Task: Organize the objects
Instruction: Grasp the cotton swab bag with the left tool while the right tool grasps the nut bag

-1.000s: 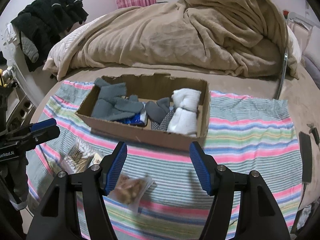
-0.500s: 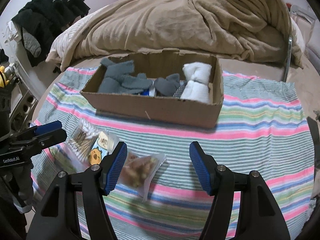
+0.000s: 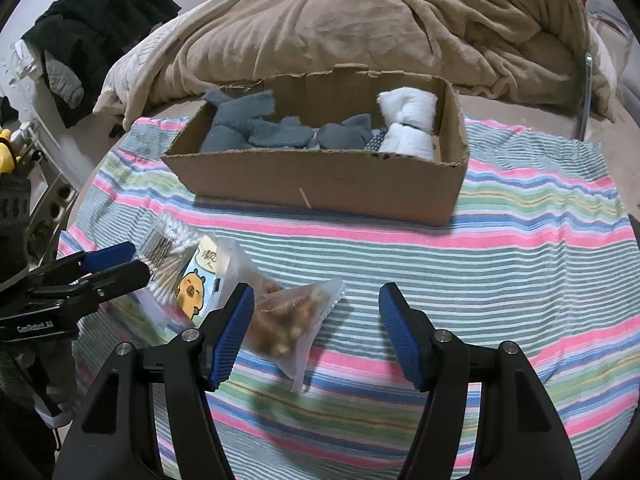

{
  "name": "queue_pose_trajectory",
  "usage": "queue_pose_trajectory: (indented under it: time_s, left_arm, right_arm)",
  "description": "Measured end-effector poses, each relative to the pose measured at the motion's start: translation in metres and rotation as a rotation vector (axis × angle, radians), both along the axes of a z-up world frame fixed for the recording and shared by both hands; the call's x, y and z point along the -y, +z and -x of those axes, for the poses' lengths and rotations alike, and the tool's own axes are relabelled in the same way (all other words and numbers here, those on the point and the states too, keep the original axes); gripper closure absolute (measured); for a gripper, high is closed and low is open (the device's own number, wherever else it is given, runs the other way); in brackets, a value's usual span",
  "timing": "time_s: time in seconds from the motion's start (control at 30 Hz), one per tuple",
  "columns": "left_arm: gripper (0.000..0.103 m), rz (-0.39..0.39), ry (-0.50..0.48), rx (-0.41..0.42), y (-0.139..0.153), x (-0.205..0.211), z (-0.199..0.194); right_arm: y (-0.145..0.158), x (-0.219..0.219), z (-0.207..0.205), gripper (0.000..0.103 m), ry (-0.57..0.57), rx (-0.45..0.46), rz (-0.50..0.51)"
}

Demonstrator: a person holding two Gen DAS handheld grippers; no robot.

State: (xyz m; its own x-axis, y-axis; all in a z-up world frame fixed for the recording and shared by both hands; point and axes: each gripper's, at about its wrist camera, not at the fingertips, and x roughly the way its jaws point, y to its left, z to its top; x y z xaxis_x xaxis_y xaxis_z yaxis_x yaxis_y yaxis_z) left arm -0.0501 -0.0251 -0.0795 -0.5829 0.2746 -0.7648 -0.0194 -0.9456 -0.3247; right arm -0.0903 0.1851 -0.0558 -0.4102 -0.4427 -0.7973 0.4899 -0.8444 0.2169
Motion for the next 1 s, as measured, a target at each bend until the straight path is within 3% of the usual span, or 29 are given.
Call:
queue_pose_trajectory:
  time_s: [0.1, 0.2, 0.43, 0.57, 0.93, 1.0]
  left_arm:
    - [0.028, 0.007, 0.000, 0.004, -0.003, 0.000, 0.001]
    - [0.028, 0.012, 0.000, 0.005, -0.005, 0.000, 0.002]
    - [0.028, 0.029, 0.014, 0.027, -0.017, 0.001, 0.006]
    - [0.028, 0.051, 0.020, 0.041, -0.024, 0.000, 0.009]
    - [0.028, 0.080, 0.017, 0.033, -0.032, -0.003, 0.011]
    - [0.029, 0.086, 0.016, 0.026, -0.032, -0.005, 0.010]
  right_arm:
    - [-0.004, 0.003, 0.001, 0.034, 0.008, 0.015, 0.005]
    - [-0.009, 0.006, 0.000, 0.027, 0.016, 0.027, 0.012]
    - [-0.002, 0.007, -0.008, 0.026, 0.039, 0.015, 0.038]
    - [-0.003, 0.008, -0.015, 0.014, 0.065, 0.032, 0.041]
    - [-0.031, 0.027, -0.019, 0.015, 0.090, 0.083, 0.010]
    - [-0.034, 0.030, -0.018, 0.019, 0.089, 0.090, 0.000]
